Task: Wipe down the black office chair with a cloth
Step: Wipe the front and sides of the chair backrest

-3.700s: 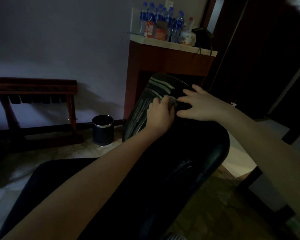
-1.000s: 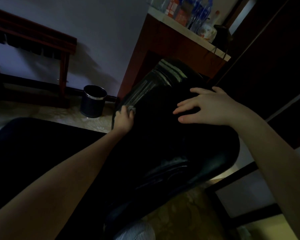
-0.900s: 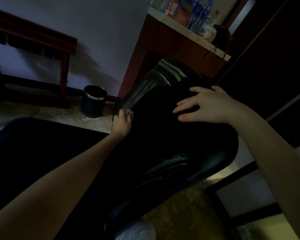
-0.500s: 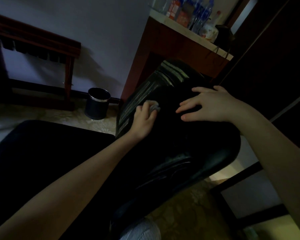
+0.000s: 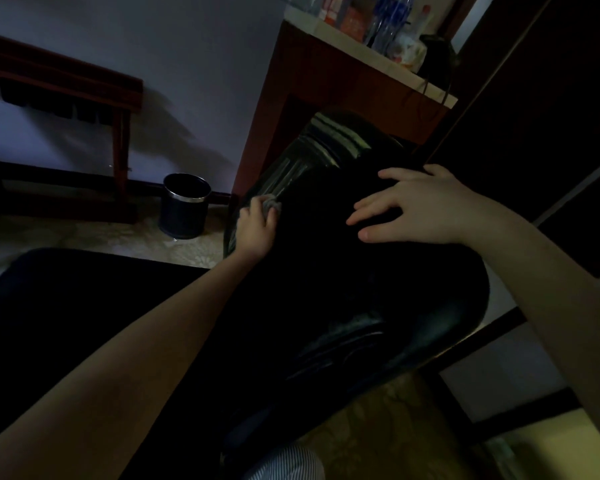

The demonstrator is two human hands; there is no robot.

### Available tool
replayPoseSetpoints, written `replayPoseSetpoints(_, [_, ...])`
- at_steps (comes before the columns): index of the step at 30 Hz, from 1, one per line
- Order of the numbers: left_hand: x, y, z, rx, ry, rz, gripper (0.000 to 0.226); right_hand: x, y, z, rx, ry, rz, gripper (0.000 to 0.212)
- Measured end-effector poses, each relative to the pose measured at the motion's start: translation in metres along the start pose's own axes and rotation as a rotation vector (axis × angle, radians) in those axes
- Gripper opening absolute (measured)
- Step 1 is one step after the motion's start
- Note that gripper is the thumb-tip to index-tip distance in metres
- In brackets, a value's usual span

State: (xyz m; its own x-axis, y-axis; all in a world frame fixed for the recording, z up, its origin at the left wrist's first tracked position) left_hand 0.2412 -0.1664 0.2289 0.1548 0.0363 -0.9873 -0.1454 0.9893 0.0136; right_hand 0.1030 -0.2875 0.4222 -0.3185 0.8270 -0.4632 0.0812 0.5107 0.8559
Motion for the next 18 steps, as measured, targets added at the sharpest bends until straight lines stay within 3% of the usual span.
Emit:
replayPoseSetpoints(10, [0.110, 0.032, -0.038, -0.112, 0.410, -0.090, 0.035, -0.001, 0.001, 0.004, -0.010, -0.002, 0.017, 0.030])
replayPoseSetpoints(14, [0.106, 0.032, -0.063, -0.102, 0.450, -0.102, 0.037, -0.001, 0.001, 0.003, -0.003, -0.004, 0.013, 0.029])
replayPoseSetpoints(18, [0.088, 0.026, -0.060, -0.075, 0.359, -0.145, 0.034, 0.000, 0.001, 0.003, 0.003, -0.005, 0.003, 0.030])
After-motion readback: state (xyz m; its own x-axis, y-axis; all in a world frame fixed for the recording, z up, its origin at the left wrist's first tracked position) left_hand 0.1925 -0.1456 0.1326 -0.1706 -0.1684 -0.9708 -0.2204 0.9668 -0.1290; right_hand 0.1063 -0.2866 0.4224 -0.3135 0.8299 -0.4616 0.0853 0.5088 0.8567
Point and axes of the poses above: each hand's wrist, its own z-axis towards the middle knuckle, its own y-axis out of the back of the hand, x = y × z, the point moved 9 cm from there along z, towards the middle knuckle, and after that the axes turned 12 degrees about -z, right-handed, at the moved point
